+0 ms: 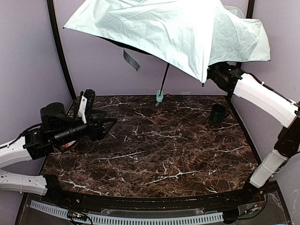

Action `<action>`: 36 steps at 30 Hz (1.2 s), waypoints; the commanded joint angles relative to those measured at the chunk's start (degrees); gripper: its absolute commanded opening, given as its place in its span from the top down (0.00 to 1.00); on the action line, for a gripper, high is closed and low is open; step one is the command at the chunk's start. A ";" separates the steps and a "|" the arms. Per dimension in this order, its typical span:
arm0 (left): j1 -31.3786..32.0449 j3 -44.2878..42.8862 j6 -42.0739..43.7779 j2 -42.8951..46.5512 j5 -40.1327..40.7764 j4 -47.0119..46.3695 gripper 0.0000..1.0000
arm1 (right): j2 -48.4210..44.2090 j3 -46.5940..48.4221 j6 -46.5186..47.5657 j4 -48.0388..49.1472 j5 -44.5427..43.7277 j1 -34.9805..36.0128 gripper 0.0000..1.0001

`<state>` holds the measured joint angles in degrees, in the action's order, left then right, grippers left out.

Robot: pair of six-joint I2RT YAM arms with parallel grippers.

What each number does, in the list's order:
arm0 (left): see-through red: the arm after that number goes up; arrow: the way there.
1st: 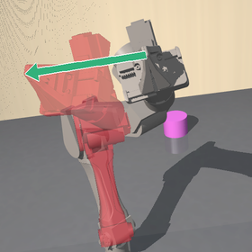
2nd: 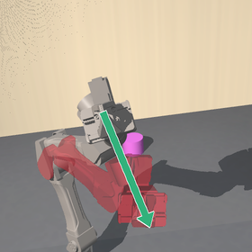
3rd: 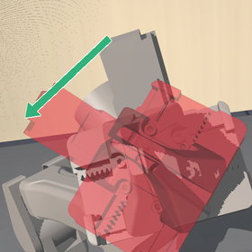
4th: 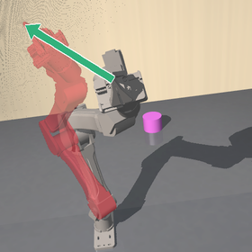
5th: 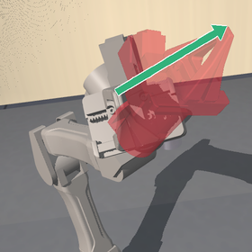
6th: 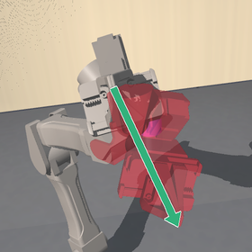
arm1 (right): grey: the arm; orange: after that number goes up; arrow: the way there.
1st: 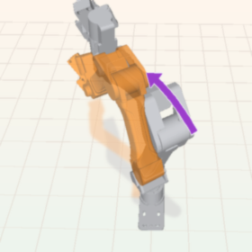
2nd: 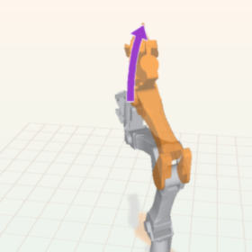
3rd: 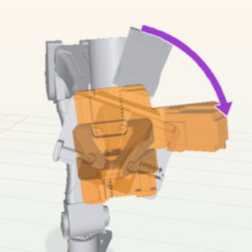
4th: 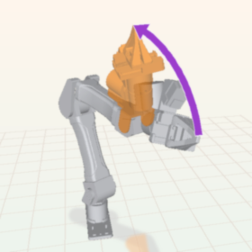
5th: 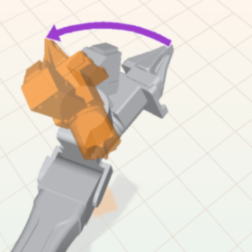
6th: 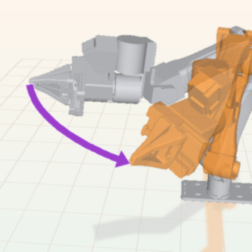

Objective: Put away the umbrella

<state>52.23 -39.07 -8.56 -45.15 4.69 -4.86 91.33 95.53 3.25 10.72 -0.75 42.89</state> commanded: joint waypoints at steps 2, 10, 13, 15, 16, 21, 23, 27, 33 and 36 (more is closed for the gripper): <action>-0.61 -8.99 0.60 -7.96 3.16 8.13 0.32 | 1.35 2.59 2.19 2.17 3.33 -0.05 1.00; -13.19 -15.02 0.05 -13.82 -7.10 9.57 0.22 | 2.09 3.60 3.93 -0.58 4.78 -0.31 1.00; -19.79 -17.27 0.03 -15.18 -7.73 11.99 0.21 | 2.27 3.28 3.33 -0.42 6.29 -0.81 1.00; -23.93 -18.10 -0.90 -15.68 -9.54 13.13 0.21 | 2.67 2.93 3.05 1.12 8.86 -1.22 1.00; -25.76 -18.37 -1.08 -15.94 -10.32 13.54 0.21 | 3.16 3.51 2.89 1.12 9.78 -1.28 1.00; -32.81 -20.24 -1.06 -17.69 -9.81 16.29 0.21 | 4.57 7.90 4.62 -0.72 14.81 -1.37 1.00; -35.78 -20.99 -1.02 -18.26 -10.78 17.10 0.21 | 4.49 8.21 5.55 -1.51 15.75 -1.32 1.00; -38.40 -20.58 0.06 -18.76 -8.74 15.93 0.21 | 2.67 0.96 6.37 1.68 19.05 -1.50 1.00; -38.81 -23.99 3.41 -21.14 -8.11 14.27 0.21 | 2.06 -20.29 2.11 20.10 28.37 -0.71 1.00; -38.84 -24.90 7.31 -20.47 -8.57 13.33 0.21 | 3.96 -26.66 2.54 23.24 26.09 1.20 1.00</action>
<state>13.69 -61.12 -6.48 -66.87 -3.97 10.35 93.67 74.96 7.27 22.22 23.49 42.11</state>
